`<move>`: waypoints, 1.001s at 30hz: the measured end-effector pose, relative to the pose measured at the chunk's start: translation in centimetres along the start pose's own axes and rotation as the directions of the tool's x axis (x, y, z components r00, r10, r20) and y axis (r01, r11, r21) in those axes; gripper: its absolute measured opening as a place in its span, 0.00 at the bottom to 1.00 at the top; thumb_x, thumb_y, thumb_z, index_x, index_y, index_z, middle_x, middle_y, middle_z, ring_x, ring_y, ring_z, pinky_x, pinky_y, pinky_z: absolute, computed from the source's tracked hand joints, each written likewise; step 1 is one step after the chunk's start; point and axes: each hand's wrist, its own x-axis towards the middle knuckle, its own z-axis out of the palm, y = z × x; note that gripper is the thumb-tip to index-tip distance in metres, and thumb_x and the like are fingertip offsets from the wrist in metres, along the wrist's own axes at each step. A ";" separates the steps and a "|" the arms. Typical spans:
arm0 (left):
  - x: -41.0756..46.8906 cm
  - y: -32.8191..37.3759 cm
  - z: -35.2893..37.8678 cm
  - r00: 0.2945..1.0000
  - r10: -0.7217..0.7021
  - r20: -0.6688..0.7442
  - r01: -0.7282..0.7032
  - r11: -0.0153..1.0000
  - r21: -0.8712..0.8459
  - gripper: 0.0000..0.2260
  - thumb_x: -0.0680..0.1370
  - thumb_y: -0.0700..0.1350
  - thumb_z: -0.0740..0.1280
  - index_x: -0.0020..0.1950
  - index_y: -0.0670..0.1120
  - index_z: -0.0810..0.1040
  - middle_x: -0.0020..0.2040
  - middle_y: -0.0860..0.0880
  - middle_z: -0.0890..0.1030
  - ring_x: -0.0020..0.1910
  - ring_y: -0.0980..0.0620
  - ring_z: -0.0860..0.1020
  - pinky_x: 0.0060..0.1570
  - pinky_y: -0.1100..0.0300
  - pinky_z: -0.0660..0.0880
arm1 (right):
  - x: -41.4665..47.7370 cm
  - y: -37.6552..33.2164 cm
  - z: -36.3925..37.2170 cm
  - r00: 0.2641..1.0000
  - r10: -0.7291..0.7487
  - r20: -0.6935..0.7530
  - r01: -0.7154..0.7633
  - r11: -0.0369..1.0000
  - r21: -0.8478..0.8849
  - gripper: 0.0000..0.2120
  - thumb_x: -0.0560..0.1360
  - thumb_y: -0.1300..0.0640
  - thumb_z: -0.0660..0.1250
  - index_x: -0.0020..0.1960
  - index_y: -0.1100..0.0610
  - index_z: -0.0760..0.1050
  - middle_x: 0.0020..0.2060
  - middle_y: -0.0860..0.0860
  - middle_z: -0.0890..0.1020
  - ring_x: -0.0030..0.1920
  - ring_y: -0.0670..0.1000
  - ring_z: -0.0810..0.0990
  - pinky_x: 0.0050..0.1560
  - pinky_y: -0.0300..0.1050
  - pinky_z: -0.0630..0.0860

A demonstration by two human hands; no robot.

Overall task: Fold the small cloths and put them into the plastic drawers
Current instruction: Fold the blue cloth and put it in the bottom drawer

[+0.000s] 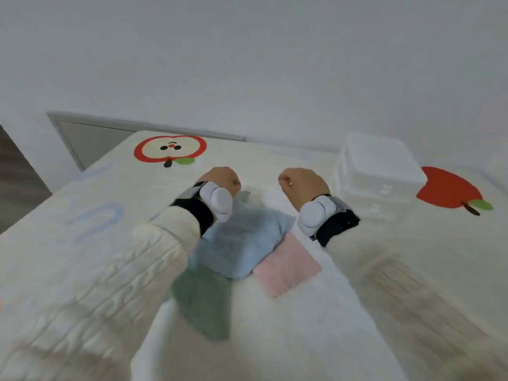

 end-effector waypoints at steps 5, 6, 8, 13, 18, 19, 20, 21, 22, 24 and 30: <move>-2.1 -1.3 2.0 0.992 -0.085 0.098 0.072 0.989 0.131 0.12 0.76 0.42 0.64 0.57 0.43 0.80 0.57 0.43 0.81 0.55 0.42 0.79 0.52 0.55 0.75 | -2.0 0.7 3.6 0.927 0.111 0.359 -0.052 0.984 -0.169 0.13 0.77 0.58 0.59 0.55 0.66 0.76 0.56 0.61 0.80 0.58 0.60 0.79 0.50 0.49 0.77; -2.6 -1.2 2.1 0.993 -0.080 0.092 0.065 0.985 0.158 0.12 0.76 0.42 0.64 0.59 0.43 0.79 0.58 0.42 0.80 0.56 0.42 0.78 0.54 0.54 0.75 | -2.6 0.7 3.8 0.923 0.125 0.363 -0.058 0.980 -0.190 0.12 0.76 0.58 0.60 0.51 0.65 0.77 0.53 0.60 0.81 0.55 0.60 0.80 0.45 0.47 0.77; -3.2 -1.1 1.9 0.993 -0.098 0.069 0.084 0.980 0.182 0.12 0.76 0.43 0.65 0.58 0.43 0.78 0.57 0.43 0.80 0.55 0.43 0.78 0.55 0.53 0.76 | -3.0 0.9 3.9 0.935 0.135 0.329 -0.076 0.979 -0.188 0.13 0.75 0.58 0.63 0.54 0.64 0.78 0.54 0.59 0.82 0.53 0.59 0.81 0.48 0.48 0.78; -5.2 -0.7 -0.2 0.993 -0.079 -0.089 0.095 0.976 0.197 0.10 0.76 0.45 0.64 0.56 0.45 0.77 0.56 0.45 0.78 0.53 0.44 0.78 0.46 0.54 0.74 | -4.7 0.8 1.7 0.980 0.151 0.127 -0.160 0.985 0.059 0.08 0.73 0.58 0.63 0.48 0.58 0.80 0.51 0.54 0.83 0.51 0.56 0.80 0.44 0.45 0.74; -6.5 -0.7 -2.5 0.971 -0.068 -0.230 0.031 0.986 -0.161 0.08 0.79 0.44 0.59 0.55 0.42 0.72 0.52 0.41 0.80 0.45 0.40 0.81 0.47 0.51 0.76 | -5.2 0.1 -0.2 0.972 0.219 -0.083 -0.181 0.929 0.322 0.04 0.76 0.61 0.58 0.44 0.57 0.70 0.41 0.55 0.77 0.40 0.57 0.80 0.38 0.45 0.71; -6.9 -0.6 -2.9 0.965 -0.090 -0.247 0.024 0.966 -0.258 0.08 0.79 0.43 0.59 0.55 0.41 0.71 0.51 0.40 0.80 0.44 0.39 0.82 0.46 0.50 0.77 | -5.3 -0.1 -0.5 0.959 0.261 -0.107 -0.187 0.872 0.453 0.04 0.77 0.61 0.57 0.44 0.57 0.68 0.40 0.54 0.76 0.34 0.56 0.81 0.35 0.45 0.71; -7.3 -0.6 -3.2 0.957 -0.106 -0.270 0.009 0.940 -0.340 0.08 0.79 0.42 0.58 0.55 0.41 0.71 0.49 0.40 0.81 0.42 0.39 0.82 0.45 0.50 0.77 | -5.7 -0.4 -0.8 0.945 0.308 -0.109 -0.185 0.780 0.598 0.05 0.79 0.61 0.56 0.44 0.57 0.66 0.40 0.54 0.75 0.28 0.53 0.81 0.34 0.45 0.72; -7.6 -0.5 -3.5 0.945 -0.115 -0.305 -0.013 0.922 -0.388 0.06 0.78 0.41 0.59 0.54 0.41 0.71 0.48 0.39 0.81 0.42 0.39 0.82 0.44 0.50 0.78 | -5.8 -0.7 -1.1 0.934 0.344 -0.095 -0.168 0.658 0.734 0.06 0.79 0.61 0.55 0.44 0.57 0.66 0.40 0.54 0.75 0.26 0.51 0.81 0.34 0.45 0.73; -7.7 -0.4 -3.6 0.934 -0.116 -0.338 -0.040 0.906 -0.421 0.05 0.78 0.40 0.59 0.52 0.42 0.70 0.48 0.38 0.81 0.43 0.39 0.81 0.44 0.50 0.78 | -5.9 -0.9 -1.3 0.929 0.364 -0.066 -0.148 0.529 0.835 0.07 0.80 0.61 0.54 0.44 0.56 0.65 0.41 0.56 0.75 0.27 0.52 0.82 0.37 0.46 0.76; -7.9 -0.2 -4.2 0.911 -0.101 -0.399 -0.110 0.875 -0.471 0.02 0.77 0.40 0.60 0.49 0.45 0.68 0.47 0.36 0.82 0.44 0.38 0.81 0.48 0.46 0.78 | -5.7 -1.7 -1.8 0.928 0.362 -0.089 -0.073 0.411 0.909 0.04 0.81 0.61 0.54 0.47 0.58 0.64 0.44 0.58 0.74 0.40 0.61 0.84 0.45 0.51 0.79; -8.9 1.0 -5.6 0.827 -0.051 -0.560 -0.238 0.871 -0.430 0.09 0.80 0.42 0.61 0.56 0.38 0.70 0.49 0.38 0.80 0.46 0.40 0.77 0.44 0.52 0.71 | -6.1 -3.6 -4.5 0.842 0.347 -0.414 0.173 0.553 0.815 0.07 0.81 0.60 0.51 0.45 0.54 0.63 0.44 0.57 0.75 0.44 0.56 0.83 0.51 0.53 0.79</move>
